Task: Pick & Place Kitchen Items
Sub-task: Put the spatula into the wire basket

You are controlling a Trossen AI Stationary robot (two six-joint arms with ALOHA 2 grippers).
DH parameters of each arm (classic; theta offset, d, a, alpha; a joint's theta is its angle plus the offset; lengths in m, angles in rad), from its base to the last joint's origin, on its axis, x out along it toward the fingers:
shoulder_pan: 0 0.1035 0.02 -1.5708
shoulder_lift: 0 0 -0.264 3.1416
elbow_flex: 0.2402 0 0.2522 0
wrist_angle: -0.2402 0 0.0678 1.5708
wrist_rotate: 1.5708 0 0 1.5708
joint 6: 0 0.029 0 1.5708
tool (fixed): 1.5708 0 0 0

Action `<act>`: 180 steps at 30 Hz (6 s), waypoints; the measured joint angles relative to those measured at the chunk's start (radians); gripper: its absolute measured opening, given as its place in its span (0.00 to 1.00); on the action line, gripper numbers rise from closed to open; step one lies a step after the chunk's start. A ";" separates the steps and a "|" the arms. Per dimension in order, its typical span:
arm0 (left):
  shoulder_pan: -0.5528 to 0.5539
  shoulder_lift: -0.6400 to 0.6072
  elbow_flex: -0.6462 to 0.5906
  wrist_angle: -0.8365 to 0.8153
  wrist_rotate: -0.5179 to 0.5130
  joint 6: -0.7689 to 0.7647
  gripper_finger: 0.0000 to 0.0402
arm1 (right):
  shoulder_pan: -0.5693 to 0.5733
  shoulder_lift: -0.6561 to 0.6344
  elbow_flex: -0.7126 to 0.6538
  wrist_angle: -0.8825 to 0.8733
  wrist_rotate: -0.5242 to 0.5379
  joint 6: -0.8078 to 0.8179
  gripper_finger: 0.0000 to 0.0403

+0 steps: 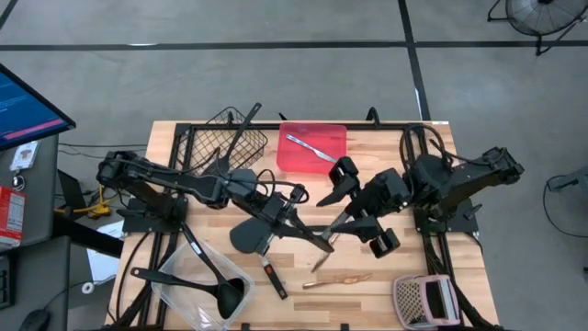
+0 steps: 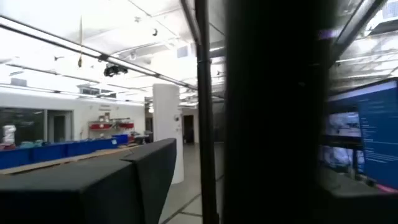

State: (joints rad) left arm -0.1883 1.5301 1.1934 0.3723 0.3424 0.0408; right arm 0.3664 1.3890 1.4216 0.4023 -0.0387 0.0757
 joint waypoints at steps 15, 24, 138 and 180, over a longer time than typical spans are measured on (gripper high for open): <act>0.000 -0.005 0.000 -0.032 -0.083 0.005 0.00 | -0.006 -0.045 0.000 -0.165 0.125 -0.014 0.49; 0.000 -0.005 0.000 -0.041 -0.128 0.007 0.00 | -0.001 -0.052 0.000 -0.220 0.226 -0.033 0.58; -0.128 -0.174 0.000 -0.221 -1.275 0.746 0.00 | -0.281 -0.222 -0.170 -0.617 0.766 0.725 0.65; -0.117 -0.170 -0.003 -0.246 -1.281 0.740 0.03 | -0.592 -0.044 -0.167 -0.287 0.378 0.848 0.16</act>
State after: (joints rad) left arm -0.3050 1.3602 1.1904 0.1263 -0.9385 0.7811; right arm -0.2260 1.3449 1.2548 0.1150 0.3389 0.9236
